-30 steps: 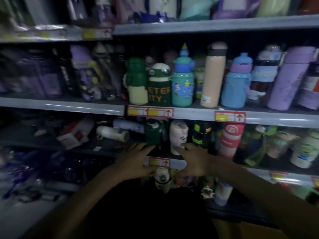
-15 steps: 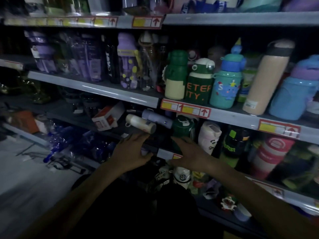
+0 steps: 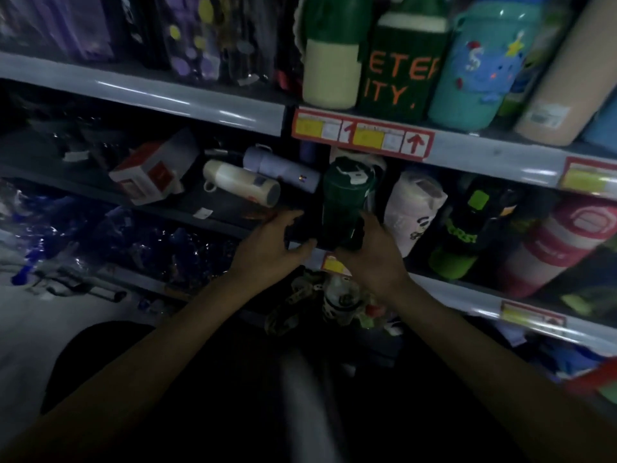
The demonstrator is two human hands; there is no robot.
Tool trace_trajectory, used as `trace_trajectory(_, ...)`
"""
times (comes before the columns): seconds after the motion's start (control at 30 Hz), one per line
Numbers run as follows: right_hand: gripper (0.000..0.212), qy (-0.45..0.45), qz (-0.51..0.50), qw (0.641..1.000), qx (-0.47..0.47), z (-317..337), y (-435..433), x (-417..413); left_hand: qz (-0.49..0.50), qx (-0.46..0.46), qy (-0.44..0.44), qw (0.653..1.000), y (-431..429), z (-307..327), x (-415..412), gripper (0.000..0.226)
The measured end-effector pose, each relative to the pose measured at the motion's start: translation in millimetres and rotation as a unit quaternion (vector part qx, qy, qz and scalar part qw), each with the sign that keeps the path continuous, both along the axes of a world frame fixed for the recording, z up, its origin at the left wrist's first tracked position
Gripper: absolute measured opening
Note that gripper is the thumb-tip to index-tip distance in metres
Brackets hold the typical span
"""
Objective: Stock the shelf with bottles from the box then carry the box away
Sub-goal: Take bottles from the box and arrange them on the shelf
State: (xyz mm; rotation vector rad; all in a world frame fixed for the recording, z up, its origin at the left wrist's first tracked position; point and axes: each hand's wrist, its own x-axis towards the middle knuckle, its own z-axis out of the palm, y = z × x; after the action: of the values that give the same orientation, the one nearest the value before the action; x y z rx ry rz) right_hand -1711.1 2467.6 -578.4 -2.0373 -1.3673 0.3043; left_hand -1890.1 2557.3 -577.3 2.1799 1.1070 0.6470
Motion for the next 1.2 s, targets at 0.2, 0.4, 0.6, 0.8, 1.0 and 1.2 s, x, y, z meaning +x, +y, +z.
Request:
trace_trajectory(0.2, 0.066, 0.036, -0.06, 0.998, -0.01, -25, 35, 20, 0.055, -0.113, -0.167, 0.978, 26, -18, 65, 0.064)
trace_trajectory(0.4, 0.059, 0.106, -0.067, 0.992, 0.011, -38, 54, 27, 0.046, -0.119, -0.236, 0.963, 45, -37, 94, 0.059)
trace_trajectory(0.6, 0.041, 0.161, -0.092, 0.982, 0.038, -37, 62, 40, 0.018, -0.129, -0.255, 0.958, 44, -44, 101, 0.067)
trace_trajectory(0.8, 0.045, 0.196, -0.111, 0.97, 0.091, -41, 70, 35, 0.018, -0.183, -0.33, 0.926, 36, -36, 97, 0.042)
trace_trajectory(1.0, 0.053, 0.19, -0.07, 0.968, 0.147, -41, 63, 25, 0.008, -0.156, -0.354, 0.922, 20, -31, 84, 0.053)
trace_trajectory(1.2, 0.067, 0.19, -0.027, 0.957, 0.218, -35, 40, 12, -0.017, -0.133, -0.381, 0.915, -2, -23, 68, 0.051)
